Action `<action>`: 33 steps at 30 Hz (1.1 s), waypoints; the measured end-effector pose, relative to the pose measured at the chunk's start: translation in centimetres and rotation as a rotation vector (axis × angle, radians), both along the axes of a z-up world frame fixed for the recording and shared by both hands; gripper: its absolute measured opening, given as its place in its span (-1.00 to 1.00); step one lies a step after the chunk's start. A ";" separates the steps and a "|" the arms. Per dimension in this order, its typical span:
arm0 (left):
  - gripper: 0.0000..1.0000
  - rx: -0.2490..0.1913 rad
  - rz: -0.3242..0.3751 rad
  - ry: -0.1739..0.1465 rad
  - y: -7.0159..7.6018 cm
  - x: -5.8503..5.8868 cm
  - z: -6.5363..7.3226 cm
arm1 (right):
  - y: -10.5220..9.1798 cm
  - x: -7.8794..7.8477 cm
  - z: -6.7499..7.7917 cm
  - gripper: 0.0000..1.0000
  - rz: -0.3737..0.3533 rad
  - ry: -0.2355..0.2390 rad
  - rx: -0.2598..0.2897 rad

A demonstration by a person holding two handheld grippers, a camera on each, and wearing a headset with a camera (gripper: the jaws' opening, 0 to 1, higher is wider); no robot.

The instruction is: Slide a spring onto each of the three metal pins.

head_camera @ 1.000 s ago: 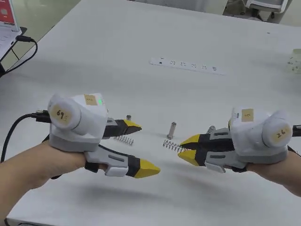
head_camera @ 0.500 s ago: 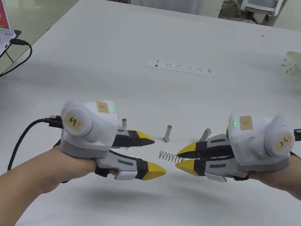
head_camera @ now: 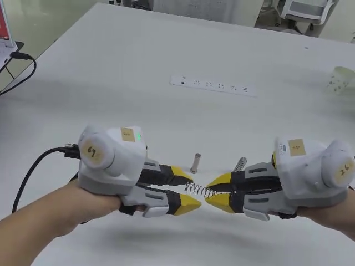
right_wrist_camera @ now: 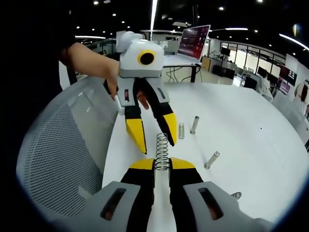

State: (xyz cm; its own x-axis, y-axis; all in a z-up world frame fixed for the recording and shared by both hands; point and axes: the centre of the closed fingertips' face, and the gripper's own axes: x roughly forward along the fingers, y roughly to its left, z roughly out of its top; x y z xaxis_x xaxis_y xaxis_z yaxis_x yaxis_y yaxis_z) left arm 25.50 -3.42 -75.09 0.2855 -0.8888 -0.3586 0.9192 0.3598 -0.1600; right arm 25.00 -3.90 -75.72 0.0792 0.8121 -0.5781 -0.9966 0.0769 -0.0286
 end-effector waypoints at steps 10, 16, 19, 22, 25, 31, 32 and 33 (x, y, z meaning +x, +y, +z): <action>-0.83 -0.015 0.003 -0.003 0.0 -0.1 0.3 | 0.3 -0.6 0.3 -0.84 0.026 0.007 0.005; -0.87 -0.022 -0.006 -0.016 -0.1 -0.4 0.5 | 0.2 -0.6 0.2 -0.84 0.031 0.014 0.006; -0.88 -0.031 -0.009 -0.028 -0.1 -0.4 0.8 | 0.1 -0.6 0.4 -0.84 0.031 0.017 0.014; -0.89 -0.040 -0.007 -0.026 -0.1 -0.5 1.0 | 0.1 -0.6 0.5 -0.84 0.028 0.022 0.022; -0.95 -0.056 -0.019 -0.027 -0.2 -0.9 1.3 | 0.1 -0.4 0.4 -0.83 0.028 0.021 0.017; -0.95 -0.060 -0.022 -0.021 0.1 -1.2 1.2 | 0.1 -0.5 0.3 -0.83 0.029 0.016 0.013; -0.95 -0.060 -0.022 -0.020 0.1 -1.3 1.2 | 0.1 -0.5 0.3 -0.83 0.027 0.020 0.014; -0.95 -0.059 -0.024 -0.020 0.2 -1.4 1.2 | 0.1 -0.6 0.3 -0.83 0.024 0.026 0.015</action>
State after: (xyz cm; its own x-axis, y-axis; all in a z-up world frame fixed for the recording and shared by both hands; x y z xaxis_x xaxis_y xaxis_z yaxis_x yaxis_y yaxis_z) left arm 24.12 -3.23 -73.87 0.2704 -0.9150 -0.2994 0.9307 0.3280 -0.1619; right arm 24.44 -3.76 -75.38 0.0446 0.8224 -0.5672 -0.9986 0.0527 -0.0020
